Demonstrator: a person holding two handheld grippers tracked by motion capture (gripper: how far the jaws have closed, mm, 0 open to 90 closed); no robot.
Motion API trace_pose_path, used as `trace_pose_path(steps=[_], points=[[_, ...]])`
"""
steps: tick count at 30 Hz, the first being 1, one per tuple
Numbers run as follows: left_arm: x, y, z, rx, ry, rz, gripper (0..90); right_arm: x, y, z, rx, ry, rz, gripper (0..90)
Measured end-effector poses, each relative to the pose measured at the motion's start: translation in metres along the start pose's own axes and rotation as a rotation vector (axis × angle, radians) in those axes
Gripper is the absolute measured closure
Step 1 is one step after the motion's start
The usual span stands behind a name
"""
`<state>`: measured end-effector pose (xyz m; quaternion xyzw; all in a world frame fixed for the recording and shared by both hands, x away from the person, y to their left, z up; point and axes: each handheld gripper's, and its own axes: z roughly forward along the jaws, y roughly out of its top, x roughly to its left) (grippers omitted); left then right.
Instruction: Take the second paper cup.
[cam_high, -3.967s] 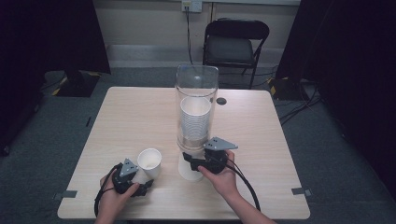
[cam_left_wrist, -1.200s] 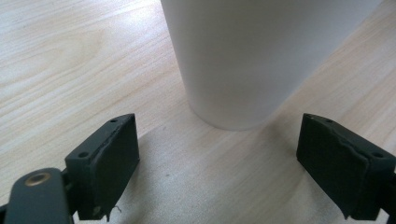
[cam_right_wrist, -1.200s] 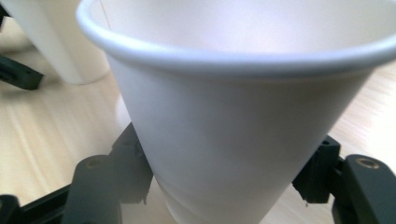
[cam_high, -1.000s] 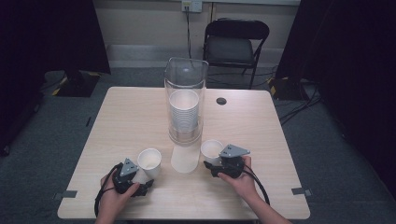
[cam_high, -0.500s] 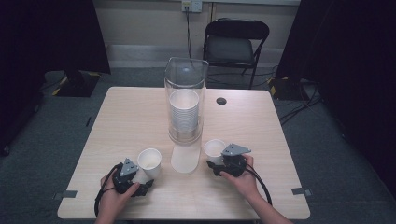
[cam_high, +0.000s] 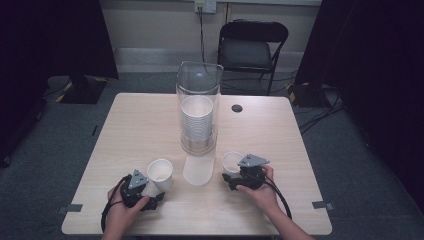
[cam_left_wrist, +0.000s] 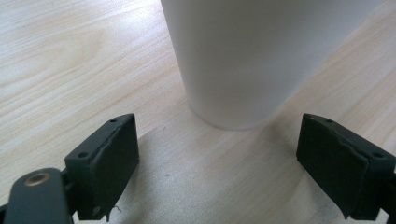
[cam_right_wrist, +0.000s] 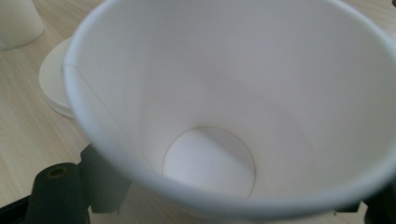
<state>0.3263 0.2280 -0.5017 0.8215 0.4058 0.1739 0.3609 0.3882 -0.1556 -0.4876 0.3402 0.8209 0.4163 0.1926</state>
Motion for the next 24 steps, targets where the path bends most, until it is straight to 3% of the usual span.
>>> trace_pose_path(steps=[10, 17, 24], points=[[0.000, 0.000, 0.000, 0.000, 0.000, 0.000, 12.5, -0.008, -0.002, -0.020, 0.000, 0.011, 0.004, 15.9], [0.000, 0.000, 0.000, 0.000, 0.000, 0.000, 12.5, -0.016, -0.011, -0.034, 0.019, 0.015, -0.002, 14.8], [0.000, 0.000, 0.000, 0.000, 0.000, 0.000, 12.5, -0.026, -0.027, -0.049, 0.028, 0.015, 0.029, 14.6]])
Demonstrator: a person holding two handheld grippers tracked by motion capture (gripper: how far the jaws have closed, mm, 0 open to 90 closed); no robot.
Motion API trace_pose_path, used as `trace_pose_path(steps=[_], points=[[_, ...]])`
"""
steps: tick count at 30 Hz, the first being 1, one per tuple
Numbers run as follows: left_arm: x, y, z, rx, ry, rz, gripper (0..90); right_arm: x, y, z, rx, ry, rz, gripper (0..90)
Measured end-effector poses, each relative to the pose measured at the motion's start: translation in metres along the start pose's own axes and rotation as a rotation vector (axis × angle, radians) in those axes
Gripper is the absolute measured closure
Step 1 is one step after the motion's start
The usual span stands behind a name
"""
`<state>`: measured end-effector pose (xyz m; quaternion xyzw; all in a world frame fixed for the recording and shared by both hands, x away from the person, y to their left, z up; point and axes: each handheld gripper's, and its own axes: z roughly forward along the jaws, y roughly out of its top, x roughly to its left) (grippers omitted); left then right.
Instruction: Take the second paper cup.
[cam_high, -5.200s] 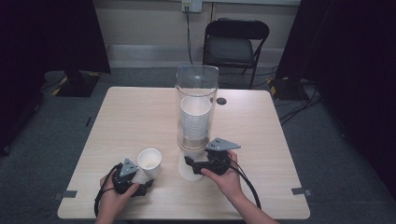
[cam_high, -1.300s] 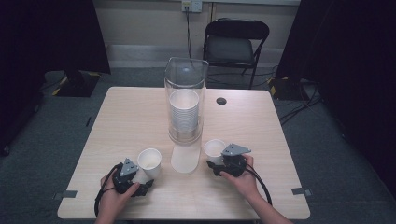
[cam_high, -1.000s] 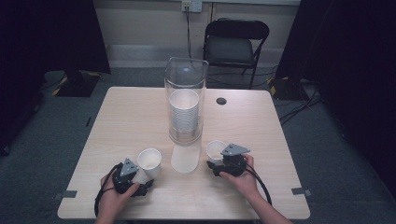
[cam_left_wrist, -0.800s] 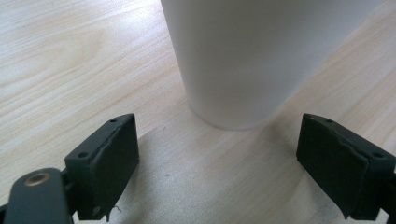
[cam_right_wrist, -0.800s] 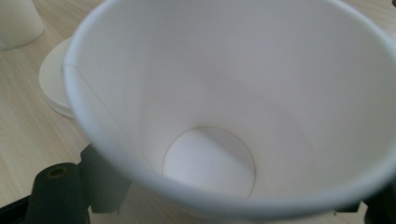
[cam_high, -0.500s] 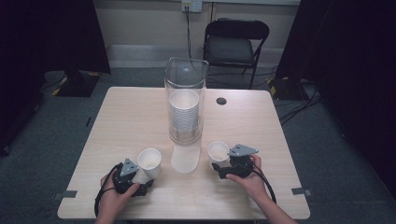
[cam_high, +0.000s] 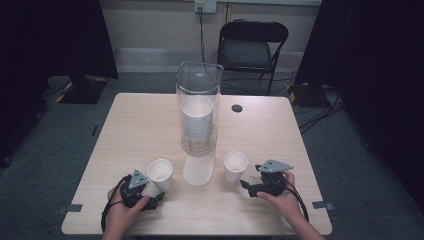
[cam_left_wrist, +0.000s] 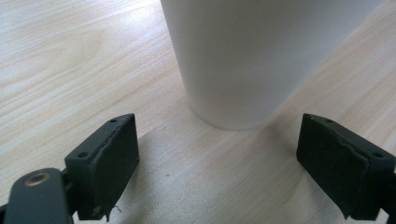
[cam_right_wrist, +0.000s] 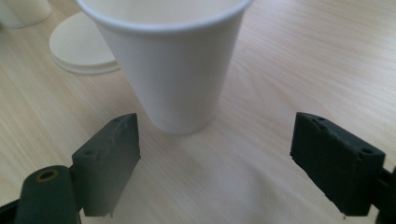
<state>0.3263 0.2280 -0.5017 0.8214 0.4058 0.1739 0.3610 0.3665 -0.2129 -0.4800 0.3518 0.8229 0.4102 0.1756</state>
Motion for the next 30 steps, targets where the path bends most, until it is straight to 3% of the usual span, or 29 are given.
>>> trace_pose_path(steps=[7, 13, 17, 30], points=[[0.000, 0.000, 0.000, 0.000, 0.000, 0.001, 12.5, -0.008, -0.009, -0.014, 0.005, 0.002, -0.013, 14.8], [0.000, 0.000, 0.000, 0.000, 0.000, 0.001, 12.5, -0.016, -0.023, -0.024, 0.016, 0.005, 0.016, 14.9], [0.000, 0.000, 0.000, 0.000, 0.000, 0.001, 12.5, -0.021, -0.031, -0.033, 0.027, 0.004, -0.007, 14.7], [0.000, 0.000, 0.000, 0.000, 0.000, 0.000, 12.5, -0.032, -0.050, -0.043, 0.053, -0.002, -0.002, 14.9]])
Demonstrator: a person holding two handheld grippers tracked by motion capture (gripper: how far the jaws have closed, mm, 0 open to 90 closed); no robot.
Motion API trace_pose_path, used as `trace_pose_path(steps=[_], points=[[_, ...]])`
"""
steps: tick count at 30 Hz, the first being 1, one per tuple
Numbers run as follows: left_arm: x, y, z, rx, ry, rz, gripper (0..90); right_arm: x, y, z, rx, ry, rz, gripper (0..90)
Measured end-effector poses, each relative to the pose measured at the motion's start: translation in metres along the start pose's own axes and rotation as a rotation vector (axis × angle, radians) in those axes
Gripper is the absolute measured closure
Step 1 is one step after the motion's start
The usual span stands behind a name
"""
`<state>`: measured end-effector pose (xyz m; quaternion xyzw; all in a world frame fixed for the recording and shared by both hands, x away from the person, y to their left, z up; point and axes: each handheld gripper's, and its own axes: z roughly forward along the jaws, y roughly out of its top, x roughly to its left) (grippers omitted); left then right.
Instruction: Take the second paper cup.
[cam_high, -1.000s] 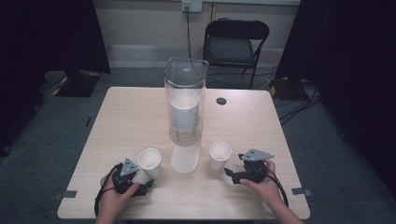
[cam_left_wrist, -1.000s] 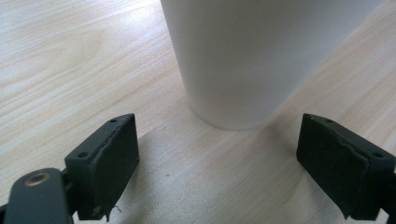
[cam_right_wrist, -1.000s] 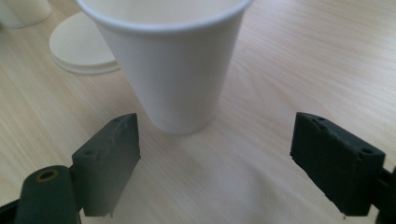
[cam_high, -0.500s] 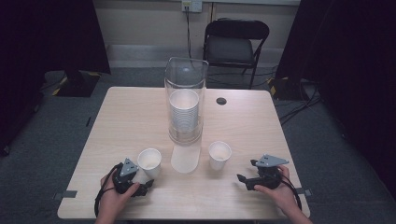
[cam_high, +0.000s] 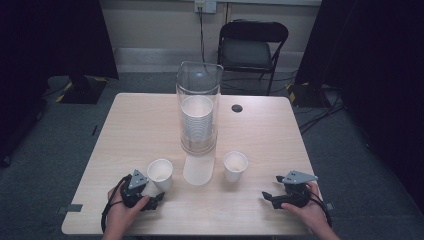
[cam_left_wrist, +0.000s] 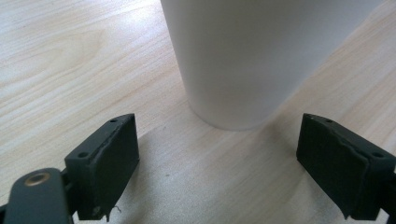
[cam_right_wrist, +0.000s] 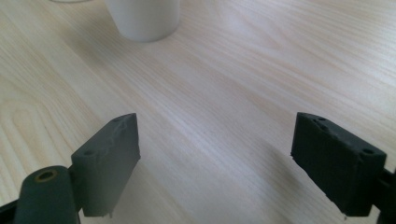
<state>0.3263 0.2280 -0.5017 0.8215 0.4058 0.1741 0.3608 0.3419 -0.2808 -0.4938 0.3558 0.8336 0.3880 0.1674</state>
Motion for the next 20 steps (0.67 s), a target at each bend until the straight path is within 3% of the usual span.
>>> trace_pose_path(steps=[6, 8, 10, 20], points=[[0.0000, 0.0000, 0.0000, 0.000, 0.000, 0.000, 12.5, -0.0040, -0.0069, 0.0004, 0.038, -0.006, 0.002, 14.1], [0.0000, 0.0000, 0.0000, 0.000, 0.000, 0.000, 12.5, -0.0041, -0.0078, -0.0003, 0.044, -0.014, -0.021, 13.4], [0.0000, 0.0000, 0.0000, 0.000, 0.000, 0.000, 12.5, -0.0063, -0.0084, -0.0007, 0.049, -0.005, 0.003, 13.3], [-0.0001, -0.0001, 0.0001, -0.002, 0.001, 0.000, 12.5, -0.0079, -0.0104, -0.0029, 0.052, -0.014, 0.006, 12.6]])
